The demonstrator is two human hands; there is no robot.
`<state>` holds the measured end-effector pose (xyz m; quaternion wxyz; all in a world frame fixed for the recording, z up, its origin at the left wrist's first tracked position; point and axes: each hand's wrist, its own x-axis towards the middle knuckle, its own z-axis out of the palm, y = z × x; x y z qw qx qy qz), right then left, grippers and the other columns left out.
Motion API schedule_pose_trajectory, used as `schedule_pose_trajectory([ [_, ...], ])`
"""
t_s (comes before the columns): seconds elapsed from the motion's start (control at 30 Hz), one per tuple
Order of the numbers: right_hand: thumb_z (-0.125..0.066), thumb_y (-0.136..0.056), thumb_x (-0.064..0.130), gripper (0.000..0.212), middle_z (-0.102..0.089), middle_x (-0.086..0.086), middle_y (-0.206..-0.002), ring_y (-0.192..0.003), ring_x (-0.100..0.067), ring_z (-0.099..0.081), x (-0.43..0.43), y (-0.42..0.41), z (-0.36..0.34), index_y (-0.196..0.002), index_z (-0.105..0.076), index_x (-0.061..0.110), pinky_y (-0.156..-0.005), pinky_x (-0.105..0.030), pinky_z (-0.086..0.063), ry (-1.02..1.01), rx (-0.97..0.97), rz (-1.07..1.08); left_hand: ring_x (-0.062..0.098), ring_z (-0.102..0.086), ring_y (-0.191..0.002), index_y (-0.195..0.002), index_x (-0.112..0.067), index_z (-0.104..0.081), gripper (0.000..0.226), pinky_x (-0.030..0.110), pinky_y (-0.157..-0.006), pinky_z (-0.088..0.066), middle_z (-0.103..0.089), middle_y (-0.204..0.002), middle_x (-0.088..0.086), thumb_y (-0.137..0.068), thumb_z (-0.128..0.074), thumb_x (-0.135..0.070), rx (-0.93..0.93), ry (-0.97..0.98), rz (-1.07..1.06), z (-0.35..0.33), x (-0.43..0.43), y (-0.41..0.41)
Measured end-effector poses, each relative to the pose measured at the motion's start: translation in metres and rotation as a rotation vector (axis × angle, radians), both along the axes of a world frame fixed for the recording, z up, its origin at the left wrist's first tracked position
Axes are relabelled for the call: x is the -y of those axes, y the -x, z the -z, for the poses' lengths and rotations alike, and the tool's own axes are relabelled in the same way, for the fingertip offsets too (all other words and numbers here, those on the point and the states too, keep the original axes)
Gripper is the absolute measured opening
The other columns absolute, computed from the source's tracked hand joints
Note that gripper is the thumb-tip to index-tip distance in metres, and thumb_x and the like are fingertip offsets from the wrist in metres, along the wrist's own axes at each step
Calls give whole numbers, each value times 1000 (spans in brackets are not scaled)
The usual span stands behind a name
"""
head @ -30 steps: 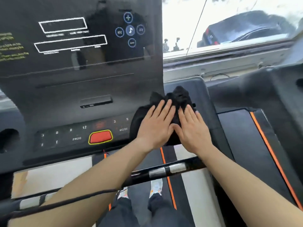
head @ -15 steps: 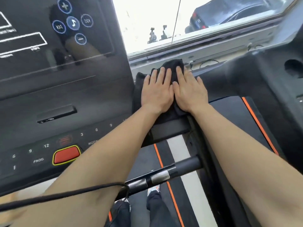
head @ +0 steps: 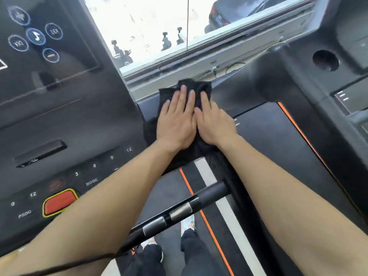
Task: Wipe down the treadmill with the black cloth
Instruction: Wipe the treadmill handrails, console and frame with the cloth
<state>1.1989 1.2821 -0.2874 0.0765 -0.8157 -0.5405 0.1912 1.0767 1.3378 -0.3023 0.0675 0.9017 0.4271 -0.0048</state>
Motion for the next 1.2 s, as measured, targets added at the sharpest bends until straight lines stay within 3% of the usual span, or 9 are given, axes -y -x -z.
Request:
schedule_pose_trajectory([
  [0.13, -14, -107, 36, 48, -42, -11, -150, -125, -42, -51, -58, -16, 3, -147, -32, 16, -91, -47, -37, 26, -265, 73, 29, -34, -145, -156, -24, -27, 60, 45, -116, -29, -33, -160, 7, -103, -11, -48, 25, 15, -30, -4, -58, -23],
  [0.3, -13, -107, 30, 47, -44, -20, -147, -131, -42, -45, -53, -17, -4, -140, -39, 9, -104, -48, -35, 19, -410, 134, 35, -57, -118, -141, -24, -44, 51, 46, -91, -45, -57, -135, 12, -102, -24, -51, -1, 96, -93, -18, -80, -39],
  [0.37, -18, -108, 33, 44, -50, -23, -139, -123, -45, -50, -28, -10, -5, -139, -40, 11, -96, -49, -38, -4, -369, 143, 36, -51, -125, -146, -21, -39, 57, 47, -99, -42, -52, -141, 15, -100, -23, -52, -24, 18, -77, -16, -60, -31],
  [0.53, -29, -104, 46, 63, -60, -19, -128, -114, -40, -58, 30, 18, 5, -157, -20, 14, -94, -47, -43, -44, 93, 140, 32, 2, -154, -160, -21, -4, 68, 45, -125, -4, 0, -168, 12, -103, -21, -53, -18, 23, -30, -1, -11, 1],
  [0.63, -24, -104, 49, 59, -61, -20, -126, -111, -42, -59, 2, 10, 3, -155, -22, 19, -94, -50, -42, -46, 19, 157, 34, -19, -151, -160, -19, -15, 67, 45, -122, -17, -22, -164, 16, -102, -21, -52, -7, -10, -88, 0, -34, -8],
  [0.77, -15, -103, 49, 52, -59, -19, -131, -119, -42, -55, -75, -10, 4, -136, -41, 18, -88, -49, -37, -29, -305, 211, 36, -59, -114, -131, -18, -52, 47, 43, -86, -43, -63, -130, 12, -105, -23, -43, -28, 77, -180, -14, -91, -28],
  [0.97, -30, -97, 37, 47, -62, -9, -133, -119, -34, -57, -157, 3, -9, -123, -64, 18, -91, -44, -44, 155, -16, -203, 39, -61, -111, -127, -11, -57, 32, 42, -77, -44, -64, -124, 15, -102, -38, -18, -242, 118, -333, -34, -92, -5],
  [1.07, -28, -101, 40, 46, -66, -8, -123, -111, -34, -60, -142, 6, -9, -115, -68, 20, -81, -42, -43, 23, 148, -350, 39, -61, -109, -120, -6, -60, 38, 42, -83, -45, -65, -120, 15, -105, -29, -23, -183, 50, -348, -25, -85, -1],
  [1.2, -28, -103, 39, 45, -61, -12, -126, -104, -36, -61, -87, -2, 8, -133, -52, 16, -88, -45, -43, -175, 200, -142, 36, -63, -102, -113, -16, -58, 45, 42, -77, -43, -67, -115, 11, -104, -20, -38, -56, 37, -308, -10, -94, -13],
])
